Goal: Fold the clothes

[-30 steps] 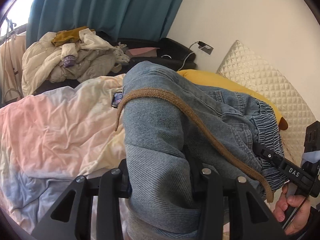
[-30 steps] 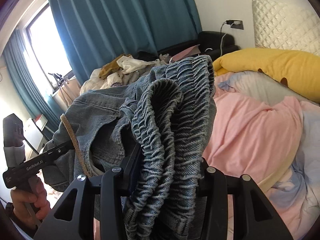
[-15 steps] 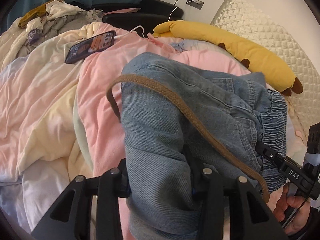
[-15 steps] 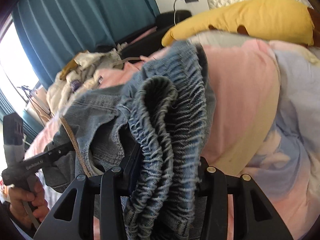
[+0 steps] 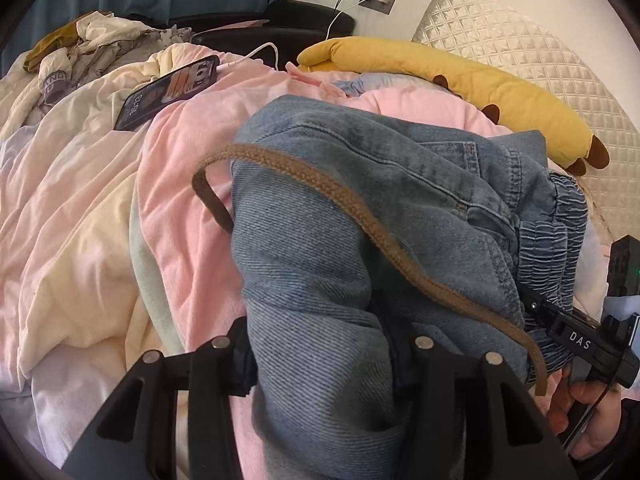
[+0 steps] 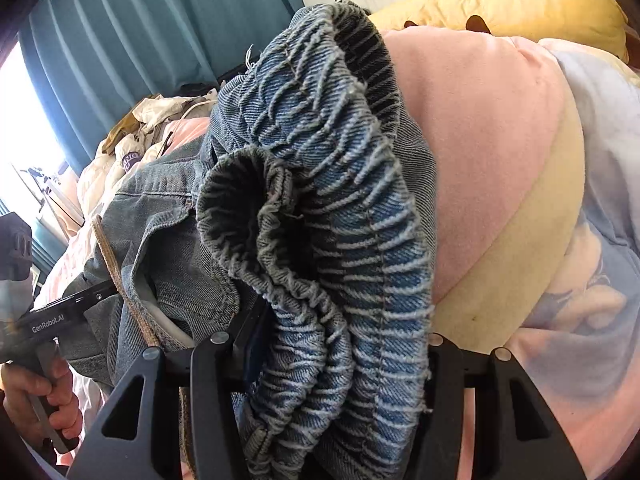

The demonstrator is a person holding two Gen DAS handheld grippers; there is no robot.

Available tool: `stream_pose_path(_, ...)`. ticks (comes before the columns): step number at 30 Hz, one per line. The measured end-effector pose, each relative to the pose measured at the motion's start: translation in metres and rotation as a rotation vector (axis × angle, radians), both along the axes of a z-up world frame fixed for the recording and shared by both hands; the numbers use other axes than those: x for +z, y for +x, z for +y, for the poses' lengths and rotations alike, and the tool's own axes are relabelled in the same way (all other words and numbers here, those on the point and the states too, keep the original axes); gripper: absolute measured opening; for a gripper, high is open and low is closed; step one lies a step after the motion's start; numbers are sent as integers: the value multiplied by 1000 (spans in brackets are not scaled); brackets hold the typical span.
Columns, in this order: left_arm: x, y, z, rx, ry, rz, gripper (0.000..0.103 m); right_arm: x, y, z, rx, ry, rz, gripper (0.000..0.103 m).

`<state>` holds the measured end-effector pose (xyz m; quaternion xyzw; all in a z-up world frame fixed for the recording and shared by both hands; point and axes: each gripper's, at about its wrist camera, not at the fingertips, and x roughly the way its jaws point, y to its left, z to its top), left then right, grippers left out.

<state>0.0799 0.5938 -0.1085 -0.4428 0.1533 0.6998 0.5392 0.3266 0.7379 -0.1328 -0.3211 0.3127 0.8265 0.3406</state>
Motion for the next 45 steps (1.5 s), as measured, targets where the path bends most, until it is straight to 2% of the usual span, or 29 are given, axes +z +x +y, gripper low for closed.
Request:
stream_pose_path(7, 5, 0, -3, -5, -9, 15, 52, 8, -2, -6, -8, 11, -28, 54)
stream_pose_path(9, 10, 1, -4, -8, -21, 19, 53, 17, -6, -7, -17, 15, -47, 60)
stream_pose_path(11, 16, 3, -7, -14, -35, 29, 56, 25, -6, -9, -37, 11, -73, 75)
stream_pose_path(12, 19, 4, -8, -16, -42, 34, 58, 29, -2, -11, -49, 7, -86, 79)
stream_pose_path(17, 45, 17, -31, -16, -49, 95, 66, 58, 8, -35, -79, 57, -139, 79)
stream_pose_path(22, 72, 31, -55, -21, -49, 159, 67, 93, 25, -72, -80, 114, -120, 80)
stream_pose_path(26, 95, 40, -84, -4, -20, 175, 67, 117, 26, -99, -74, 128, -87, 80)
stream_pose_path(32, 127, 54, -126, 32, 14, 207, 67, 149, 8, -134, -68, 171, -73, 81)
stream_pose_path(39, 155, 66, -171, 71, 61, 236, 67, 172, 20, -182, -59, 172, -46, 81)
stream_pose_path(45, 172, 79, -205, 91, 84, 262, 67, 185, 27, -221, -77, 214, -51, 81)
